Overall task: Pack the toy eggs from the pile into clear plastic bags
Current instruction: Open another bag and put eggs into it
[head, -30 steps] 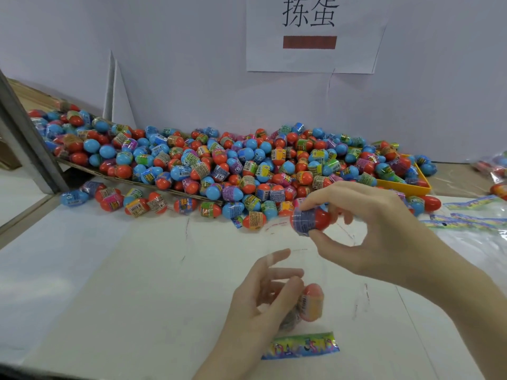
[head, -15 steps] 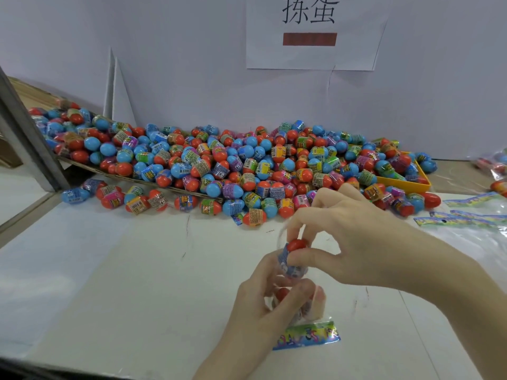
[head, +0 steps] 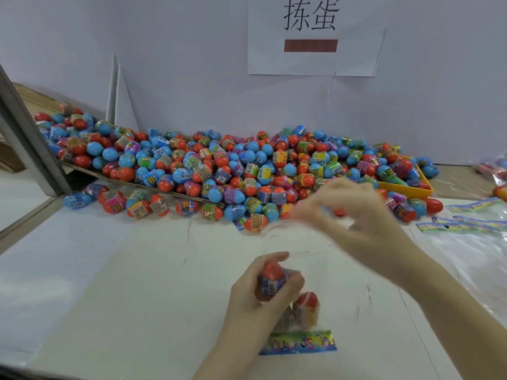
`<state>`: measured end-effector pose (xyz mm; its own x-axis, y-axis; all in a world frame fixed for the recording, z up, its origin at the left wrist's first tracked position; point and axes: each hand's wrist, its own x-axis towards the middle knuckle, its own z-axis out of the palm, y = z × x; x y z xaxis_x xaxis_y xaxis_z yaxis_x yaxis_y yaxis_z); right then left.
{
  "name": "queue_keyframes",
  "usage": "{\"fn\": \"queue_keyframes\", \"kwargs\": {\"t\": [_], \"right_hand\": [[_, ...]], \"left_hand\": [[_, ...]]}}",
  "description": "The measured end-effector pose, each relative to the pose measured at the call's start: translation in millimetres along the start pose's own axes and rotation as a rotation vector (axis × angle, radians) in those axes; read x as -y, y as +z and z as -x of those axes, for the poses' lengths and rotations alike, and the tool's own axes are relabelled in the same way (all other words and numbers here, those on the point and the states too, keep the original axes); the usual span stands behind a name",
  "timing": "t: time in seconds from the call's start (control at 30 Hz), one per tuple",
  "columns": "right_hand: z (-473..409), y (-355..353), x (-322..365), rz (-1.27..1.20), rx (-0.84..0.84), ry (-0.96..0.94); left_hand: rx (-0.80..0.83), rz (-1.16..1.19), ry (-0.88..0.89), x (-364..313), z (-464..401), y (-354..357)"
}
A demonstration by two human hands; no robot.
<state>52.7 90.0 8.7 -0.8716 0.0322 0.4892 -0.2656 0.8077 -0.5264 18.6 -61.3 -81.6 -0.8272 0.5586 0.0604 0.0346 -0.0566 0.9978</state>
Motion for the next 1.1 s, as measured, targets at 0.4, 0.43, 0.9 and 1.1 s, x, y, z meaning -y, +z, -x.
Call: {"fn": "queue_keyframes", "kwargs": {"t": [0.4, 0.43, 0.9, 1.1], "right_hand": [[-22.8, 54.4, -95.6, 0.314, 0.090, 0.463], [-23.3, 55.0, -96.4, 0.321, 0.079, 0.461], [-11.6, 5.8, -46.4, -0.232, -0.342, 0.186], [5.2, -24.1, 7.9, 0.051, 0.234, -0.152]], "left_hand": [[-0.004, 0.052, -0.043, 9.4, -2.1, -1.7], [-0.005, 0.052, -0.045, 9.2, -2.3, -2.1], [0.021, 0.088, -0.075, 8.2, -3.4, -3.7], [0.031, 0.131, -0.092, 9.5, -1.6, -1.6]]}}
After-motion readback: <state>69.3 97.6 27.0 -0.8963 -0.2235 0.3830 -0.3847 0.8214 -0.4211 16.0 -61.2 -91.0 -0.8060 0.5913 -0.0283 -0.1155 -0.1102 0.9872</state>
